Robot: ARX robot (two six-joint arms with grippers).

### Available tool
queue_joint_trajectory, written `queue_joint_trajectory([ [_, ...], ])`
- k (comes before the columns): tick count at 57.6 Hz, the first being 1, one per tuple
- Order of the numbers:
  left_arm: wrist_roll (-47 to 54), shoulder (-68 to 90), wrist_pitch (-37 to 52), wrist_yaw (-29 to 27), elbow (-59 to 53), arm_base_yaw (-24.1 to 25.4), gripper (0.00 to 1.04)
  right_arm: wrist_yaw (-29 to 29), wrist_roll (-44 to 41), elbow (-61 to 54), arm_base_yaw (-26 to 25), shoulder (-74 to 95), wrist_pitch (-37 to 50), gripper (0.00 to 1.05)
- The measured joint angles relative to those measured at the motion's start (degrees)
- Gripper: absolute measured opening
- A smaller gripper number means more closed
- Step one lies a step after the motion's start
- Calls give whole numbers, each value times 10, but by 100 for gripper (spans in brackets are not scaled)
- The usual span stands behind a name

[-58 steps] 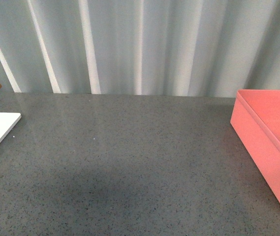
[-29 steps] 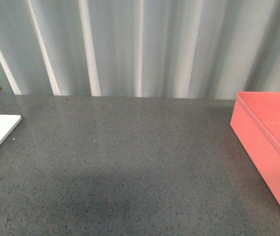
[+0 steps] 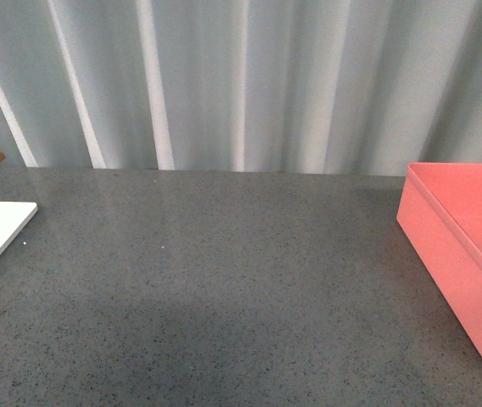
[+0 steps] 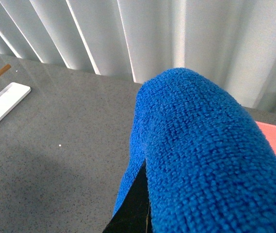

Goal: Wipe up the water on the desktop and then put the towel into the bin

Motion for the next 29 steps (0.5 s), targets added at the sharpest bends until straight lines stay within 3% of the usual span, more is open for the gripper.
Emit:
queue_joint_trajectory([
  [20, 0, -1, -3, 0, 0, 0, 4, 42, 6, 5, 66, 24, 8, 4],
  [29, 0, -1, -3, 0, 0, 0, 28, 75, -5, 27, 125, 81, 7, 4],
])
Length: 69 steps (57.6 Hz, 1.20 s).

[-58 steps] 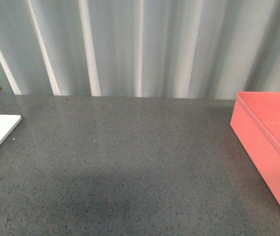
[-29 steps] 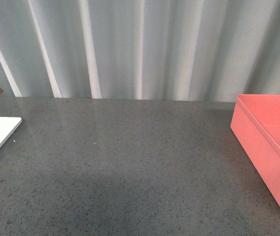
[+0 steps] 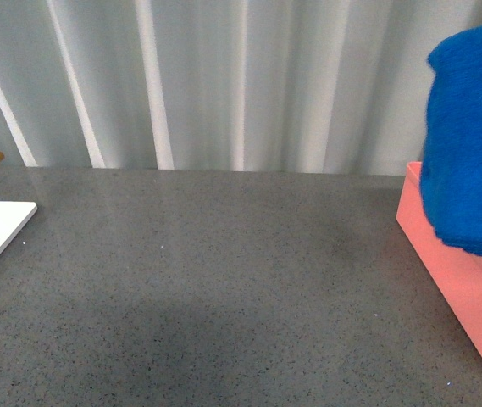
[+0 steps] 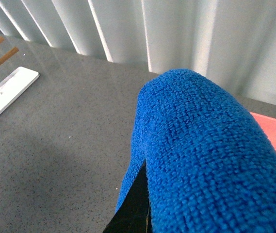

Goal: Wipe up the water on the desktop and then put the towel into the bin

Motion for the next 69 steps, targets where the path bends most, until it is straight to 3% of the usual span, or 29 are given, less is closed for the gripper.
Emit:
queue_joint_trajectory([
  [26, 0, 0, 0, 0, 0, 0, 100, 86, -12, 76, 138, 212, -17, 4],
  [39, 0, 0, 0, 0, 0, 0, 98, 124, 78, 112, 181, 326, 22, 4],
  [51, 0, 0, 0, 0, 0, 0, 98, 108, 175, 137, 210, 417, 60, 4],
  [59, 0, 0, 0, 0, 0, 0, 98, 125, 189, 146, 215, 446, 63, 4],
  [69, 0, 0, 0, 0, 0, 0, 98, 163, 171, 163, 183, 482, 54, 4],
])
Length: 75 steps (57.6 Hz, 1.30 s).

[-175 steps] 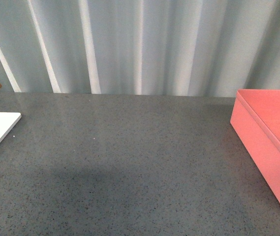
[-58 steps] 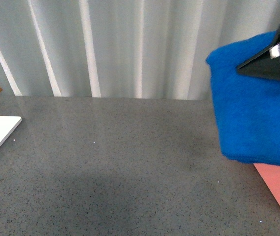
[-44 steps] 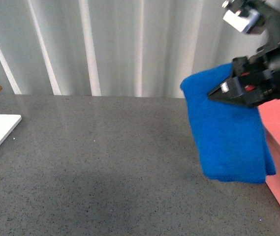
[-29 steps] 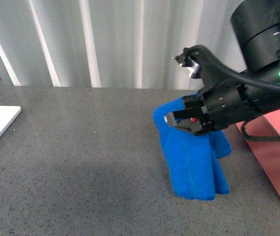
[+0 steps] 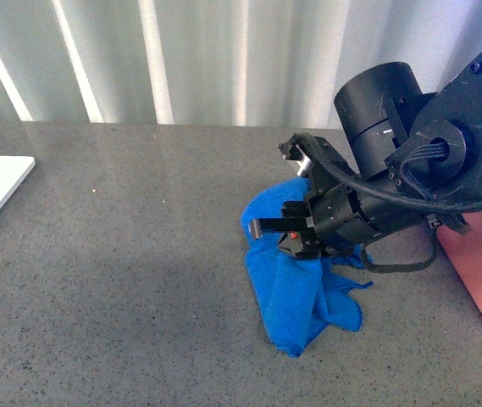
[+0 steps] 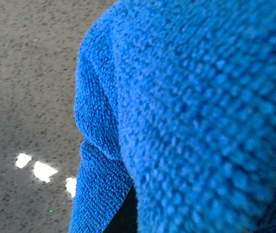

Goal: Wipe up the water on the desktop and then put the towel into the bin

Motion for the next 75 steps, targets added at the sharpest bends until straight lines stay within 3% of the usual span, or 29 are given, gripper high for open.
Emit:
queue_joint_trajectory([
  [8, 0, 0, 0, 0, 0, 0, 98, 28, -19, 45, -27, 29, -11, 4],
  [27, 0, 0, 0, 0, 0, 0, 98, 9, -20, 183, -45, 112, -26, 4],
  [40, 0, 0, 0, 0, 0, 0, 98, -31, -31, 309, -21, 176, -50, 4],
  [51, 0, 0, 0, 0, 0, 0, 98, -77, -21, 379, 34, 206, -58, 4],
  [61, 0, 0, 0, 0, 0, 0, 98, -109, -30, 330, 83, 194, -48, 4],
  [75, 0, 0, 0, 0, 0, 0, 98, -116, -61, 181, 84, 109, -69, 4],
])
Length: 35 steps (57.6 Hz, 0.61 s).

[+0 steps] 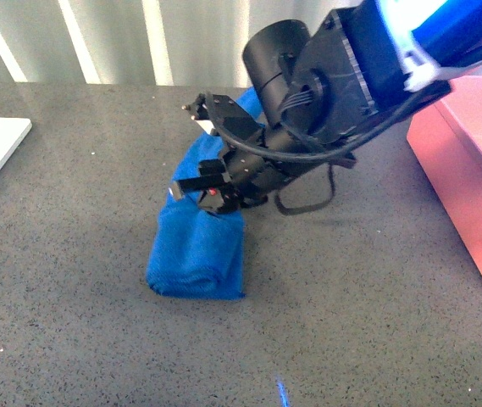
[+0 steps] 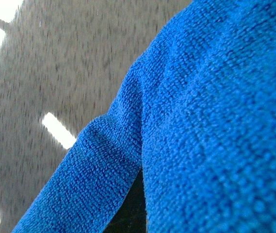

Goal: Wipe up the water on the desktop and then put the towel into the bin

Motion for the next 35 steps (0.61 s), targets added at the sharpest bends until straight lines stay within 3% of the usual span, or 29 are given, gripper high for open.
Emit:
queue_joint_trajectory([
  [13, 0, 0, 0, 0, 0, 0, 98, 8, -146, -153, -59, -119, -58, 4],
  [35, 0, 0, 0, 0, 0, 0, 98, 59, -292, -136, -156, -166, -115, 4],
])
